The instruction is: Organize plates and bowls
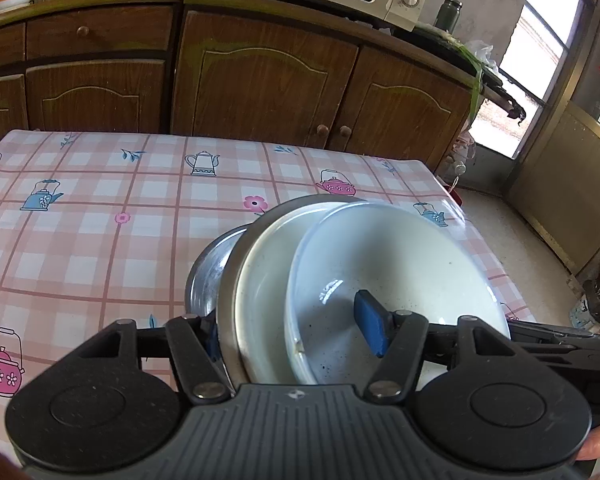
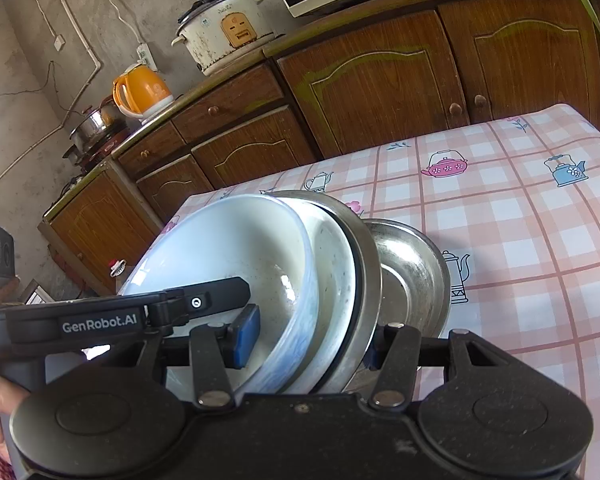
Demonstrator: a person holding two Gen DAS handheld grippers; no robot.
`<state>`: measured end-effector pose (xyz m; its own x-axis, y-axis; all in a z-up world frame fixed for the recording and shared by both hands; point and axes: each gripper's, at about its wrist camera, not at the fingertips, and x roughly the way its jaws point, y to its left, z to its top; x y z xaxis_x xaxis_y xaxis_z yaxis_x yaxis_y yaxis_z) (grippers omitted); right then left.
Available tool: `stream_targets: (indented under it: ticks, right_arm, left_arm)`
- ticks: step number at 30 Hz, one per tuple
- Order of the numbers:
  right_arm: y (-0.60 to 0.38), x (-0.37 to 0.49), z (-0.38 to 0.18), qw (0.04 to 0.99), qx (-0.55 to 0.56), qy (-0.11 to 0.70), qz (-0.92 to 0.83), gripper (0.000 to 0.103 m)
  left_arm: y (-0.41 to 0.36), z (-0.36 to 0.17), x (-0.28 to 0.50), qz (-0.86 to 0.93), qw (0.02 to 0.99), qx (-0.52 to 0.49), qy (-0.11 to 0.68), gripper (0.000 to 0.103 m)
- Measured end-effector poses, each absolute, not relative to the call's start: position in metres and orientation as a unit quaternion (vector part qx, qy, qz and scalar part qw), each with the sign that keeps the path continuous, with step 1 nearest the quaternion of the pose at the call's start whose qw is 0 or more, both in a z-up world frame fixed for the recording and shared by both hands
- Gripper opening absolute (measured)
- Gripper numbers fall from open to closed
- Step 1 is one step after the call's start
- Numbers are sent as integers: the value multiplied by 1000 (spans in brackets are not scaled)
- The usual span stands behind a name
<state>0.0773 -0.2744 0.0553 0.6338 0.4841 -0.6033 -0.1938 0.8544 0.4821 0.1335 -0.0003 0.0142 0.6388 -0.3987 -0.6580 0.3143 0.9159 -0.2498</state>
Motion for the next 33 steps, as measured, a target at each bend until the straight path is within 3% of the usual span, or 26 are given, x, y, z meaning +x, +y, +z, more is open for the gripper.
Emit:
stream_targets:
  ticks: [33]
  right_arm:
    - [-280, 106, 16, 876, 202, 398, 183, 61]
  left_arm:
    - [-9, -18, 170, -200, 896, -51, 394, 64]
